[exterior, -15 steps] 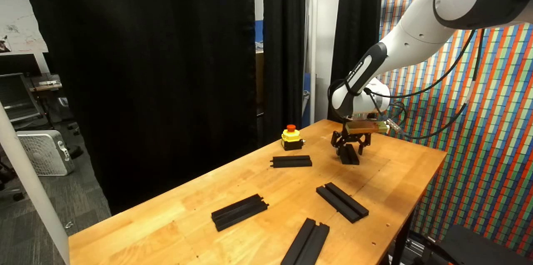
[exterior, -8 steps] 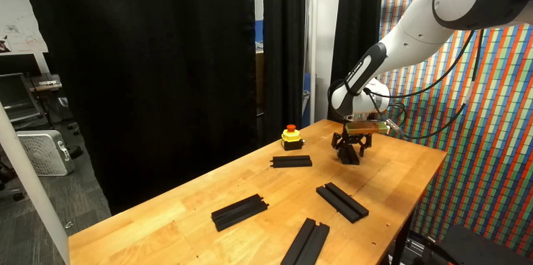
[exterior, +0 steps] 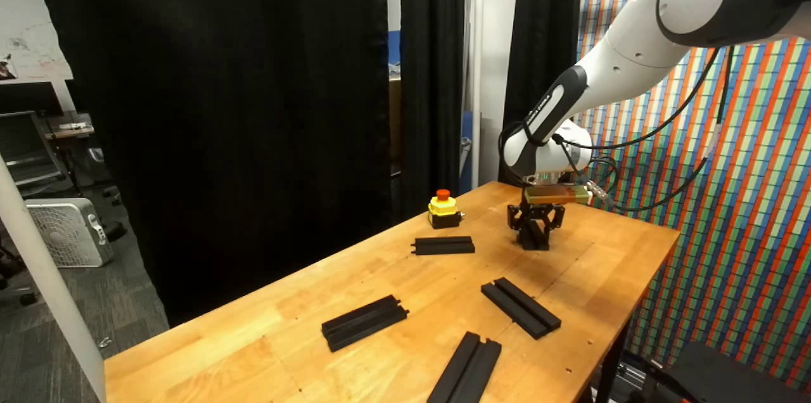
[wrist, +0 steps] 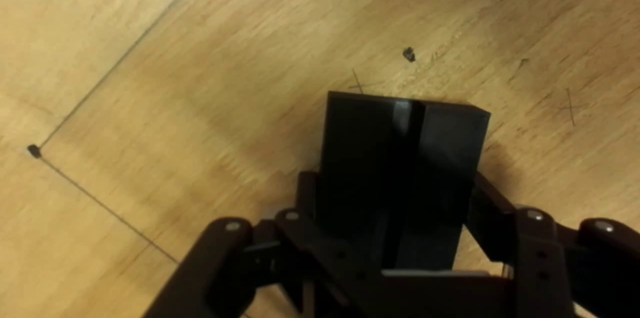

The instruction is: Arrange the black objects together on the table

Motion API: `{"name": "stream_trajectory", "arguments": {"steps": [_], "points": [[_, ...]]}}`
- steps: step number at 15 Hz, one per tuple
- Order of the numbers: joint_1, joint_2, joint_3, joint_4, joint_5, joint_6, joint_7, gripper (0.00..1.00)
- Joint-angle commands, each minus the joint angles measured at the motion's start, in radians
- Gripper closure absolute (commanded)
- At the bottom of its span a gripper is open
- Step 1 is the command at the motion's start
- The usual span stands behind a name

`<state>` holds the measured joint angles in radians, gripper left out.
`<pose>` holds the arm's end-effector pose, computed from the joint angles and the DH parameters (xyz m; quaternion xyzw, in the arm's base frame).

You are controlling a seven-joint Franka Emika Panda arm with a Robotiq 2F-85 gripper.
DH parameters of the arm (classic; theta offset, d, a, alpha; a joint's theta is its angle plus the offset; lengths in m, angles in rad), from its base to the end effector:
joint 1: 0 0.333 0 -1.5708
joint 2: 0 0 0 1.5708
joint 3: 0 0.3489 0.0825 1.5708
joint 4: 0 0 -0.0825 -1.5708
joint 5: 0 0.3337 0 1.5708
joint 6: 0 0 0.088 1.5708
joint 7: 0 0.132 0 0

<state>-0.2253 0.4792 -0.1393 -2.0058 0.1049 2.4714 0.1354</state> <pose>0.5530 -0.2048 0.2599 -0.9600 0.2798 0.0034 0.0007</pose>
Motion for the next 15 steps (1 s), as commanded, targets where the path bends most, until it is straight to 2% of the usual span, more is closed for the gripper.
{"name": "stream_trajectory", "arguments": {"steps": [1,4,8,12,15], "points": [[0.021,-0.024,-0.012,-0.016,-0.002,-0.033,0.004,0.53],[0.046,-0.085,-0.020,-0.101,-0.027,-0.002,0.014,0.53],[0.099,-0.203,-0.029,-0.269,-0.078,0.054,0.042,0.53],[0.167,-0.362,-0.037,-0.455,-0.179,0.143,0.140,0.53],[0.199,-0.479,-0.015,-0.575,-0.258,0.170,0.213,0.53]]}}
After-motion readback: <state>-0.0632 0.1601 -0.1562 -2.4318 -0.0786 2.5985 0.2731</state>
